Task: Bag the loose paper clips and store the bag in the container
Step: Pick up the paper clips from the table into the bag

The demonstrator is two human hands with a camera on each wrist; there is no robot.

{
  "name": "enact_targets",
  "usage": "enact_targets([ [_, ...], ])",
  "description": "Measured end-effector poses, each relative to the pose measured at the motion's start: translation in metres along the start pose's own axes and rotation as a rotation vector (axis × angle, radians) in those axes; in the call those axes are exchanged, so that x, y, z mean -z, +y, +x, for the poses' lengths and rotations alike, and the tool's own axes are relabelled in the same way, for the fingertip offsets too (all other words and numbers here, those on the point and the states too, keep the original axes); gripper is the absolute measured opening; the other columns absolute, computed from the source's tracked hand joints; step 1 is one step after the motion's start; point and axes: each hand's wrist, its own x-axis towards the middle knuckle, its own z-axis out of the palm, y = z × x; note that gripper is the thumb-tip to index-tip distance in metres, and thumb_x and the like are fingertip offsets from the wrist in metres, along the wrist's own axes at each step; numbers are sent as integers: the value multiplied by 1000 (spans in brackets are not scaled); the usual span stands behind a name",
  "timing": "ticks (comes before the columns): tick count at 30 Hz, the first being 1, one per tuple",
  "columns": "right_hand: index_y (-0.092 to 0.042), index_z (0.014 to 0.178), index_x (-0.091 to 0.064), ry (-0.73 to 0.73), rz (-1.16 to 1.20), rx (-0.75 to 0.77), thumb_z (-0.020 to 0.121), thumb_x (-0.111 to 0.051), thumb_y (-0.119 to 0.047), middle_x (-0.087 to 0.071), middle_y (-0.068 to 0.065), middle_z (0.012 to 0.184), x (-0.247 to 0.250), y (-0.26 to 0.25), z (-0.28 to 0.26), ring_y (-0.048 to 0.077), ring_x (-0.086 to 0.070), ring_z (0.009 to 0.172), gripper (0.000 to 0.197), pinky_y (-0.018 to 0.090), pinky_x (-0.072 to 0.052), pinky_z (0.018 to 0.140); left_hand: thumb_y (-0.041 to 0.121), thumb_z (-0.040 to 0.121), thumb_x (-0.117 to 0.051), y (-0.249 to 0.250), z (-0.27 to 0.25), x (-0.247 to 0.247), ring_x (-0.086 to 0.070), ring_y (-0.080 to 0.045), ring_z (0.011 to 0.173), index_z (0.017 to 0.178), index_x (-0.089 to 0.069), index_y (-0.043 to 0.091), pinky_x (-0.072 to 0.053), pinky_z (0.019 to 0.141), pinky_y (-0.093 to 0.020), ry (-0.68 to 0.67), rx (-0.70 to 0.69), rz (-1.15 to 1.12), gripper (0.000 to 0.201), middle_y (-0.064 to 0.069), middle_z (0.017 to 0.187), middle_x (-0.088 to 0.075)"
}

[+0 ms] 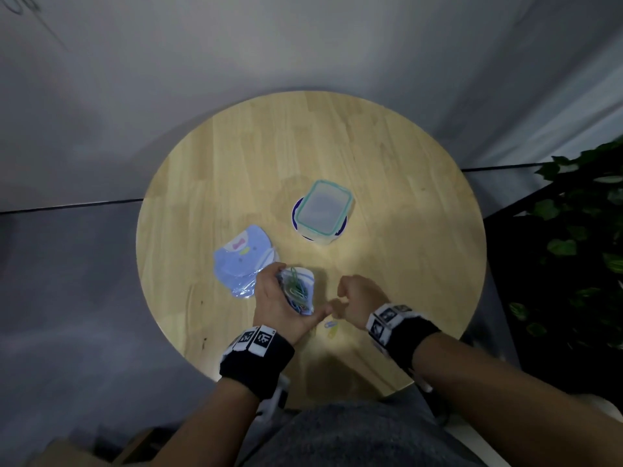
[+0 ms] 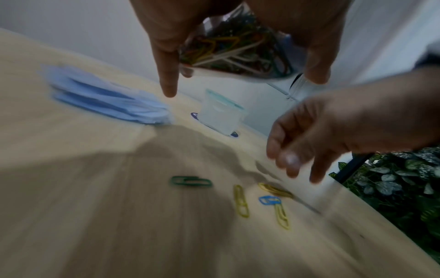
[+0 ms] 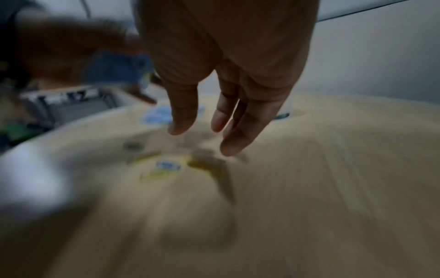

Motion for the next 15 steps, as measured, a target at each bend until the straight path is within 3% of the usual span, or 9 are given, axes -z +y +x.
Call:
enact_targets([
  [2, -8, 113, -54, -40, -114, 69, 70, -78, -30, -52, 11, 118, -17, 3, -3, 29, -50, 111, 54, 34, -44, 90, 50, 42, -89, -2, -1, 7, -46, -13, 101, 118, -40, 9, -39, 87, -23, 29, 14, 11, 99, 4, 108, -39],
  [5, -7, 119, -51, -28, -245, 185, 74, -74, -23, -49, 11, 124, -33, 0, -5, 27, -43, 121, 53, 34, -39, 97, 43, 42, -90, -5, -4, 16, -45, -14, 100, 118, -41, 6, -38, 87, -23, 63, 49, 23, 98, 2, 108, -39],
  [7, -6, 120, -52, -45, -308, 232, 76, -70, -19, -49, 12, 124, -38, -1, -4, 28, -43, 121, 49, 35, -39, 98, 44, 42, -90, -8, -6, 20, -47, -18, 102, 119, -41, 6, -42, 89, -29, 73, 64, 33, 99, 1, 109, -39],
  [11, -7, 120, -56, -54, -397, 339, 83, -59, -11, -54, 13, 121, -43, 3, -7, 30, -47, 118, 37, 36, -40, 97, 61, 38, -81, -17, -9, 21, -52, -25, 106, 120, -35, 20, -48, 91, -41, 50, 89, 28, 102, 1, 112, -40],
  [15, -7, 112, -64, -42, -370, 342, 91, -51, -23, -59, 11, 117, -40, 10, -10, 29, -49, 116, 29, 36, -41, 95, 60, 39, -80, -17, -8, 21, -51, -24, 105, 119, -35, 18, -49, 90, -41, 53, 84, 34, 101, 3, 111, -38],
])
